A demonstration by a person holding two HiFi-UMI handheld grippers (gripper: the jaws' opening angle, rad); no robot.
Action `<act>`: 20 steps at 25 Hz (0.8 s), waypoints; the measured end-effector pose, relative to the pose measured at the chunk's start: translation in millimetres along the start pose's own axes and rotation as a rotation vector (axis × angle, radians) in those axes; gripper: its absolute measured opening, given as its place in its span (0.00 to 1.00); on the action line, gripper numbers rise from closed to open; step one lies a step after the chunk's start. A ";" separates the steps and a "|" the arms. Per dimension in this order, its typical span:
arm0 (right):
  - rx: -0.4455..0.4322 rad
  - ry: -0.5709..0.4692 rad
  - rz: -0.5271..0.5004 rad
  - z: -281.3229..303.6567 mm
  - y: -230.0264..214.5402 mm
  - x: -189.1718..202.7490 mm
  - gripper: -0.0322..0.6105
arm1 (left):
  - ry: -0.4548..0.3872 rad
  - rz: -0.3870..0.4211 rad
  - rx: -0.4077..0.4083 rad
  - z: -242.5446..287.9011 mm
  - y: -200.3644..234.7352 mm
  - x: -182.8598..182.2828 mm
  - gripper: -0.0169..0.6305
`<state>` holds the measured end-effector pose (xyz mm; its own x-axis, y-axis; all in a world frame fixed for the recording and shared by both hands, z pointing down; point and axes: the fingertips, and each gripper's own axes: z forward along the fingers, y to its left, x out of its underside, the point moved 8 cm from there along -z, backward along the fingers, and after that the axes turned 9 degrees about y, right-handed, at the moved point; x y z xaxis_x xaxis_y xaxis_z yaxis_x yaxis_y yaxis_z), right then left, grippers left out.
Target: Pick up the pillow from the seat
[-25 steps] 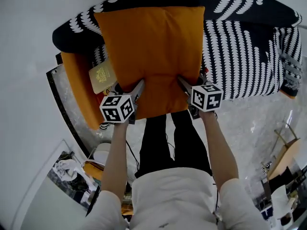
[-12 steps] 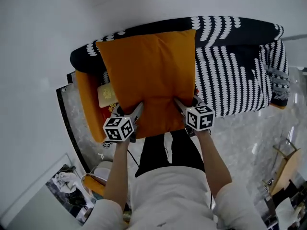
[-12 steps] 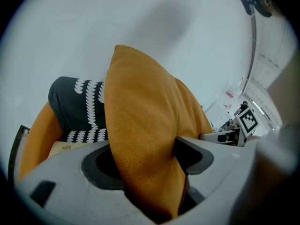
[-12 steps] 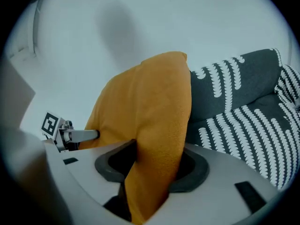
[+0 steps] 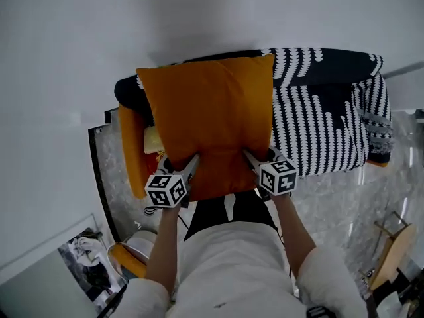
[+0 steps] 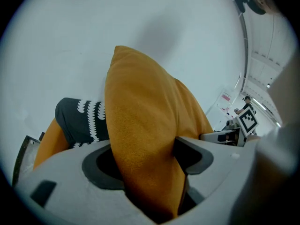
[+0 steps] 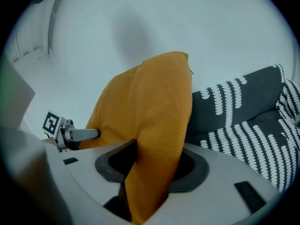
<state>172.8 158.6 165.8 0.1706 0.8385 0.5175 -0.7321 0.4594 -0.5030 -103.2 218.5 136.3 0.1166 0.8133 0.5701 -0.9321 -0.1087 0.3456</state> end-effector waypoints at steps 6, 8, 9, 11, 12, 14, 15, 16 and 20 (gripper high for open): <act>-0.011 -0.033 -0.052 -29.9 24.8 -10.2 0.37 | -0.053 -0.001 -0.008 -34.6 -13.2 -3.9 0.55; -0.012 -0.048 -0.066 -36.4 32.9 -15.0 0.37 | -0.072 -0.005 -0.018 -44.8 -16.1 -6.5 0.55; -0.012 -0.055 -0.071 -38.8 38.2 -16.5 0.37 | -0.080 -0.006 -0.024 -50.3 -16.4 -7.4 0.55; -0.008 -0.068 -0.081 -42.2 49.1 -18.6 0.36 | -0.091 -0.001 -0.033 -60.7 -15.6 -9.3 0.55; -0.006 -0.074 -0.085 -44.2 54.5 -18.8 0.36 | -0.096 0.005 -0.035 -65.9 -15.0 -10.1 0.55; -0.003 -0.092 -0.089 -48.7 65.9 -17.7 0.36 | -0.105 0.021 -0.030 -76.7 -12.7 -11.4 0.55; 0.000 -0.104 -0.090 -50.5 71.8 -17.0 0.36 | -0.112 0.029 -0.025 -81.9 -10.6 -12.3 0.55; 0.002 -0.117 -0.093 -51.9 77.7 -16.5 0.36 | -0.120 0.039 -0.019 -86.8 -7.9 -13.4 0.55; 0.019 -0.160 -0.114 -58.0 101.8 -14.0 0.36 | -0.161 0.069 0.004 -107.0 2.1 -13.5 0.55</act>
<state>134.1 210.6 67.2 0.1472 0.7233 0.6746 -0.7266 0.5419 -0.4224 -143.4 268.4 49.6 0.1058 0.7017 0.7045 -0.9383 -0.1641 0.3044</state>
